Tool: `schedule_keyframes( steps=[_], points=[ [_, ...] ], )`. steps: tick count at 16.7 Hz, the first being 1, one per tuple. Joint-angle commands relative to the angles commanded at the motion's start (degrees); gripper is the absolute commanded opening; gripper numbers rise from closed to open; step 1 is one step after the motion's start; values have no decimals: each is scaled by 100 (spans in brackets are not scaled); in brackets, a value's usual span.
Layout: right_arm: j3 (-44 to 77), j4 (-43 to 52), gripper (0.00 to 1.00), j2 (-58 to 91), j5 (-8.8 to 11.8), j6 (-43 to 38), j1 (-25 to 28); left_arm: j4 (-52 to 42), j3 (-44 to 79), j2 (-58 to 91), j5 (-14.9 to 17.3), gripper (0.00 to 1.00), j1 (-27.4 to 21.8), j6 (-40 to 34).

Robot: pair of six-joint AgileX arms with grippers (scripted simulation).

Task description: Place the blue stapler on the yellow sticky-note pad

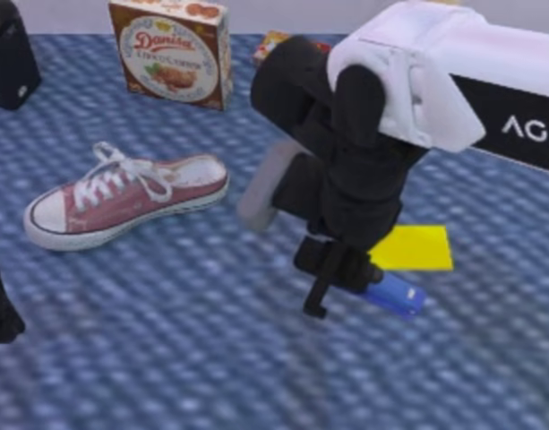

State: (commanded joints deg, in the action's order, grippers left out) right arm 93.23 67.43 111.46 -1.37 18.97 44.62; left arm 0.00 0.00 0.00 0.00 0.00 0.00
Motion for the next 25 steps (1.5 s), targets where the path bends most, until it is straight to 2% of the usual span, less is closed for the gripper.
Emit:
schedule_keyframes(
  steps=[2,5,9,12,15,19,22,25],
  points=[
    [181,-142,0,34,-92,-770,-119,0,0,0,0,100,0,0],
    [466,-326,0,123,-232,-2392,-372,0,0,0,0,100,0,0],
    [751,-424,0,293,-365,-5132,-797,0,0,0,0,100,0,0],
    [883,-338,0,458,-392,-7215,-1147,0,0,0,0,100,0,0],
    [954,-151,0,610,-352,-9001,-1499,0,0,0,0,100,0,0],
    [992,185,0,748,-192,-10884,-1940,0,0,0,0,100,0,0],
    [994,417,0,781,-35,-12000,-2217,0,0,0,0,100,0,0],
    [994,592,0,788,100,-12697,-2400,0,0,0,0,100,0,0]
  ],
)
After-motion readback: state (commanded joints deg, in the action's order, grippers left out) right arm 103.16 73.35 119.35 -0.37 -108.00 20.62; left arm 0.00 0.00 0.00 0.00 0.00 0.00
